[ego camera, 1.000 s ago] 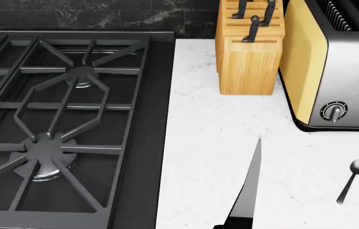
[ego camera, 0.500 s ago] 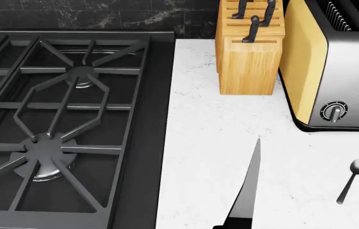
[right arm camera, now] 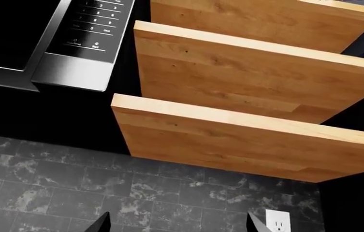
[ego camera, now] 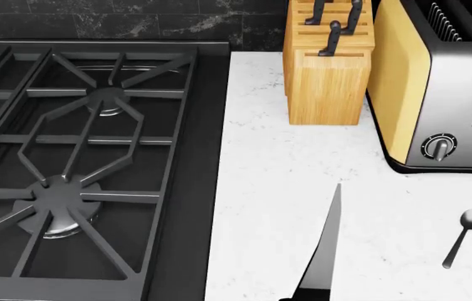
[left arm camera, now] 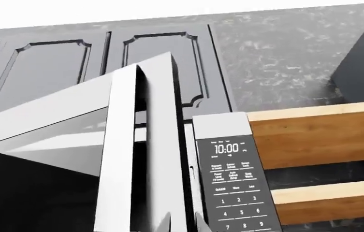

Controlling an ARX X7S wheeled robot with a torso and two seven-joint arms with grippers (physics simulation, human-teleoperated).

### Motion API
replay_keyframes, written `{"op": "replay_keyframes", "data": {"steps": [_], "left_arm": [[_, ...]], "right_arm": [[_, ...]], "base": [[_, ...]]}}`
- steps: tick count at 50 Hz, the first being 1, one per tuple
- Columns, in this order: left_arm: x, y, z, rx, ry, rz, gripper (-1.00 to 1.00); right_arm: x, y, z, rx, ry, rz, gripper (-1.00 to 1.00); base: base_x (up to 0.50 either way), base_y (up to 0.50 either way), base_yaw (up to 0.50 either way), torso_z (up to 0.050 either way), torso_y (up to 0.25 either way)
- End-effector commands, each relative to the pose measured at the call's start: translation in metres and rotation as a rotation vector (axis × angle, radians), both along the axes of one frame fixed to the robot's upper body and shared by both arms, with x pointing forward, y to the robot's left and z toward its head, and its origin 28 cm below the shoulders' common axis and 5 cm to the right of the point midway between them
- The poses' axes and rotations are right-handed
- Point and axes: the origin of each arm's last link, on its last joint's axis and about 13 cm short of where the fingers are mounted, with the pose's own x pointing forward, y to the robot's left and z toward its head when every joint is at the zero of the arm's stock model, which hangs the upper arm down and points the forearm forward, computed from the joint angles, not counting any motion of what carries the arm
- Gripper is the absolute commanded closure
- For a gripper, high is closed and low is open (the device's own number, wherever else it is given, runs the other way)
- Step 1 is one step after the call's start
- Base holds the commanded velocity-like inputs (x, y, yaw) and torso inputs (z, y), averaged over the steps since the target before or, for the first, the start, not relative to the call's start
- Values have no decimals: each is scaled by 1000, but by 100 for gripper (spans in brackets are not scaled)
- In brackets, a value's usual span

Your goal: Open the microwave door

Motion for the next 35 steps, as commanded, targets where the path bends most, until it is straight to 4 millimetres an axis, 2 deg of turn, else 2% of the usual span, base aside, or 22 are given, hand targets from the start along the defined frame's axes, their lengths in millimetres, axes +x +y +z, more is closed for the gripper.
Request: {"op": "replay_keyframes", "data": {"steps": [1, 16, 17, 20, 27, 35], "left_arm": [[-33, -15, -20, 83, -254, -78, 100], [-53, -9, -18, 58, -314, -106, 100], [-53, -8, -18, 55, -320, -100, -100], [-52, -8, -16, 59, -315, -92, -100], [-34, -8, -10, 87, -302, -21, -100], [-22, -14, -8, 188, -355, 160, -100]], "right_arm": [[-2, 0, 2, 3, -9, 1, -100], [-3, 0, 3, 4, -12, 5, -100], [-3, 0, 3, 4, -12, 5, -100], [-3, 1, 3, 3, -12, 6, -100], [-3, 1, 3, 3, -12, 9, -100], [-4, 1, 3, 4, -12, 12, -100]], "base": [[0, 0, 0, 0, 0], [0, 0, 0, 0, 0], [0, 0, 0, 0, 0], [0, 0, 0, 0, 0], [0, 0, 0, 0, 0], [0, 0, 0, 0, 0]]}}
